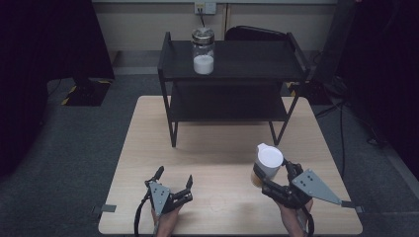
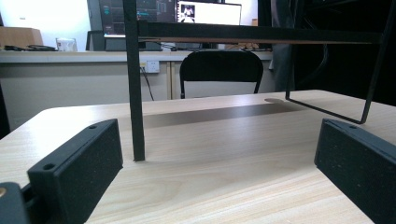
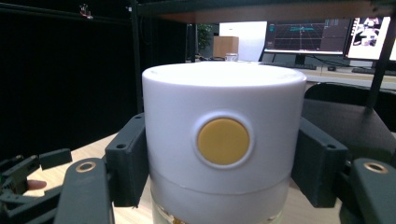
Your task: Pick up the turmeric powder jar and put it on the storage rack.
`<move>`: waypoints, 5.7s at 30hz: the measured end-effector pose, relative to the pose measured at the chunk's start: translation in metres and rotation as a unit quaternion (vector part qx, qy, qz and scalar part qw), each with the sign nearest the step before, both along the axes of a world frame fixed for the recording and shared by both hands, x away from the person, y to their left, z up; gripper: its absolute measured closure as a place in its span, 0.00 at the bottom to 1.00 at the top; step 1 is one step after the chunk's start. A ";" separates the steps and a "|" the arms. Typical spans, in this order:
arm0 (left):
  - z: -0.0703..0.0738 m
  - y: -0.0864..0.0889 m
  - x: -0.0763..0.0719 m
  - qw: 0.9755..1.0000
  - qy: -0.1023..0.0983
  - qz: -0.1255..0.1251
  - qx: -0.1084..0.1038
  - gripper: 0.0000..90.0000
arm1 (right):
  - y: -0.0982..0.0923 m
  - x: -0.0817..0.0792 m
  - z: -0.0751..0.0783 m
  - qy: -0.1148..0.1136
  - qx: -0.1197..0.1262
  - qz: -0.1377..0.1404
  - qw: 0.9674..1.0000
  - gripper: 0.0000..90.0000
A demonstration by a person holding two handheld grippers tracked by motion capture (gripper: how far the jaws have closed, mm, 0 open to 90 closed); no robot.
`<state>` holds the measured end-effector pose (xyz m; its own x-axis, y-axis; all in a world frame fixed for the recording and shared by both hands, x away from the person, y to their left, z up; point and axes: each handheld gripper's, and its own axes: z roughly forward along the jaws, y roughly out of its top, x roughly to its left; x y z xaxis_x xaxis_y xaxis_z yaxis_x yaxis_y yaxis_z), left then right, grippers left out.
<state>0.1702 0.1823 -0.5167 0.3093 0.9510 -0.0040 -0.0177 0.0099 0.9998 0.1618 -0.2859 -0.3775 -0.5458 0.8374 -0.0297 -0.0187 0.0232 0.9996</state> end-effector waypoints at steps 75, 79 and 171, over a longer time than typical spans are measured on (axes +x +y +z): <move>0.000 -0.002 -0.001 1.000 0.000 0.006 0.002 0.01 | 0.062 0.224 0.206 0.018 0.006 -0.034 0.999 0.34; 0.000 -0.002 -0.001 1.000 0.000 0.006 0.002 0.01 | 0.064 0.223 0.206 0.017 0.001 -0.035 0.999 0.34; 0.000 -0.001 0.000 1.000 0.000 0.005 0.001 0.01 | -0.023 0.031 -0.007 -0.071 0.066 -0.054 0.994 0.00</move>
